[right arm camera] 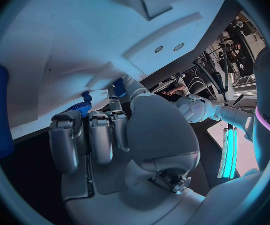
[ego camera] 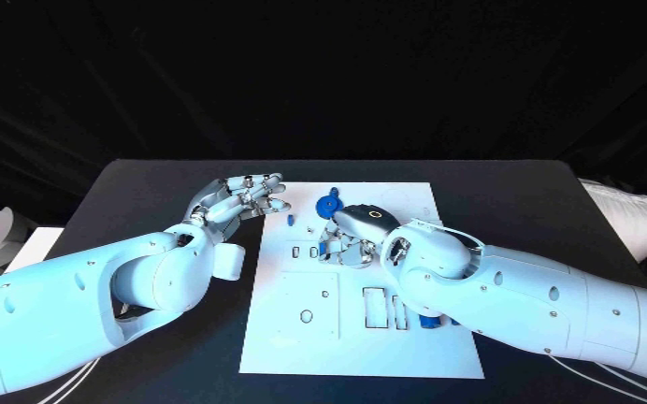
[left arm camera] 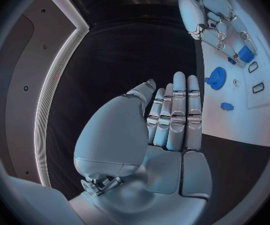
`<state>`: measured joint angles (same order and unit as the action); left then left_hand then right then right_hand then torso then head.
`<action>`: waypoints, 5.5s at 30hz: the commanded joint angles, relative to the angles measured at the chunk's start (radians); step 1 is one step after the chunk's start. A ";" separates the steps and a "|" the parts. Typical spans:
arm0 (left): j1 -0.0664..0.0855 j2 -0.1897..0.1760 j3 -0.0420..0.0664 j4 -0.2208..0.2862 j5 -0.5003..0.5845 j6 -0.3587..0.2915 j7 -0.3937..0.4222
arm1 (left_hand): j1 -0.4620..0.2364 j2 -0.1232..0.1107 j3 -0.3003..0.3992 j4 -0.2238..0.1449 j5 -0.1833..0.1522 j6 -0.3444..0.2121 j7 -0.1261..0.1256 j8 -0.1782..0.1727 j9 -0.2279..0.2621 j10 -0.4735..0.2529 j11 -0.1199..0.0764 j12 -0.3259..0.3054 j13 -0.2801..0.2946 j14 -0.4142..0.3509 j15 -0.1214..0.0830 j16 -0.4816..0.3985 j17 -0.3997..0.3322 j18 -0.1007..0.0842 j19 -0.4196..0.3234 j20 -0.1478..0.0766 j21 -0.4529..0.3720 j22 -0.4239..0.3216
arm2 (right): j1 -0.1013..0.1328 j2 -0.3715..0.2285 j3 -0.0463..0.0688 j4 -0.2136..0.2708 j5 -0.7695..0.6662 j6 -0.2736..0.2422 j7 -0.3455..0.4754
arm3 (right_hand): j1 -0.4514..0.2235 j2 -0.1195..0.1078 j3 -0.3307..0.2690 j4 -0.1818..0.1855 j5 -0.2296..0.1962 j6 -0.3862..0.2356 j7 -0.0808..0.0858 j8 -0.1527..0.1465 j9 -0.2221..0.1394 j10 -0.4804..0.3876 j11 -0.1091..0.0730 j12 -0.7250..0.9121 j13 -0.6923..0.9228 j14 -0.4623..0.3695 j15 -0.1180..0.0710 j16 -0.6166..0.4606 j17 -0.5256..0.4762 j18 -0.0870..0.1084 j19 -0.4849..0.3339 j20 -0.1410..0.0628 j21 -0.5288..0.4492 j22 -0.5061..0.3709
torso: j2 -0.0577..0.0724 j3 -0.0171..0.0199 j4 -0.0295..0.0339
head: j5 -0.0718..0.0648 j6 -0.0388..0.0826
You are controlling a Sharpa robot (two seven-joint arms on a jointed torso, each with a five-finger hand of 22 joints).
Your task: Assemble the parts on the task board
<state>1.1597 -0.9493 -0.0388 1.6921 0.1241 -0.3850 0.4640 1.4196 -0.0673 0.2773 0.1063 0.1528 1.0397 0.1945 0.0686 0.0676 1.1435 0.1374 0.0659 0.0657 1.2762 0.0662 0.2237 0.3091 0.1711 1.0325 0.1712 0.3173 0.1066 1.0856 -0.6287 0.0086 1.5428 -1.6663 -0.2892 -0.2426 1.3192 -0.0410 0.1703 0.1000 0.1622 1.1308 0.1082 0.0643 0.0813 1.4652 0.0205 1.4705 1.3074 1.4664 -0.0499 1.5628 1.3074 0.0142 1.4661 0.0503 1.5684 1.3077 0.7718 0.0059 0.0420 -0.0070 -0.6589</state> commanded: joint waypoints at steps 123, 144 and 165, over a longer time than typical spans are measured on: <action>0.173 0.464 -0.001 -0.449 -1.093 0.686 -1.139 | -0.291 0.030 -0.315 0.182 -0.104 -0.113 -0.156 0.594 0.437 0.232 -0.170 1.157 1.090 0.295 -0.158 1.347 1.262 -0.134 0.476 -0.154 1.157 1.274 | 0.138 -0.341 0.026 0.028 0.677 -0.262 0.359 | 0.035 -0.017 -0.297 0.141 0.099 -0.116 0.030 0.001 -0.007 -0.030 0.032 -0.253 0.108 0.080 0.029 -0.051 0.164 0.008 0.053 0.036 -0.053 0.177 | -0.059 0.0117 -0.0160 | 0.050 -0.067; 0.168 0.488 -0.005 -0.479 -1.093 0.705 -1.141 | -0.282 0.040 -0.309 0.180 -0.104 -0.116 -0.157 0.600 0.446 0.233 -0.171 1.158 1.091 0.295 -0.159 1.347 1.262 -0.135 0.478 -0.155 1.160 1.280 | 0.137 -0.335 0.026 0.025 0.677 -0.274 0.366 | 0.038 -0.013 -0.300 0.140 0.110 -0.122 0.031 0.000 -0.007 -0.029 0.032 -0.252 0.106 0.081 0.029 -0.051 0.165 0.008 0.053 0.036 -0.053 0.178 | -0.059 0.0128 -0.0149 | 0.051 -0.073; 0.163 0.494 -0.006 -0.481 -1.084 0.729 -1.141 | -0.237 0.055 -0.284 0.169 -0.104 -0.128 -0.157 0.610 0.465 0.233 -0.171 1.163 1.097 0.295 -0.159 1.347 1.262 -0.135 0.478 -0.156 1.161 1.282 | 0.136 -0.330 0.026 0.021 0.676 -0.290 0.373 | 0.045 -0.008 -0.303 0.137 0.127 -0.132 0.033 -0.001 -0.009 -0.027 0.033 -0.249 0.105 0.082 0.030 -0.049 0.169 0.008 0.054 0.036 -0.052 0.179 | -0.058 0.0135 -0.0147 | 0.052 -0.077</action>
<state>1.3229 -0.4572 -0.0447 1.2110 -0.9647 0.3202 -0.6763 1.1738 -0.0132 -0.0109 0.2760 0.0511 0.9179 0.0373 0.6756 0.5321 1.3687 -0.0339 1.2238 1.1612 1.4656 -0.0876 1.5677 1.3080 0.0547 1.4650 0.0176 1.4745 1.3075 1.2227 -0.9592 0.0342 1.5640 -0.9861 -0.5728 0.1189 1.3624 -0.0561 -0.1268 0.2385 0.2826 1.0043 0.1422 0.0651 0.0737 1.4416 0.0539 1.2228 1.3145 1.4631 -0.0246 1.5164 1.3076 0.0141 1.4678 0.0808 1.5220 1.3076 0.7140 0.0190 0.0268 0.0439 -0.7357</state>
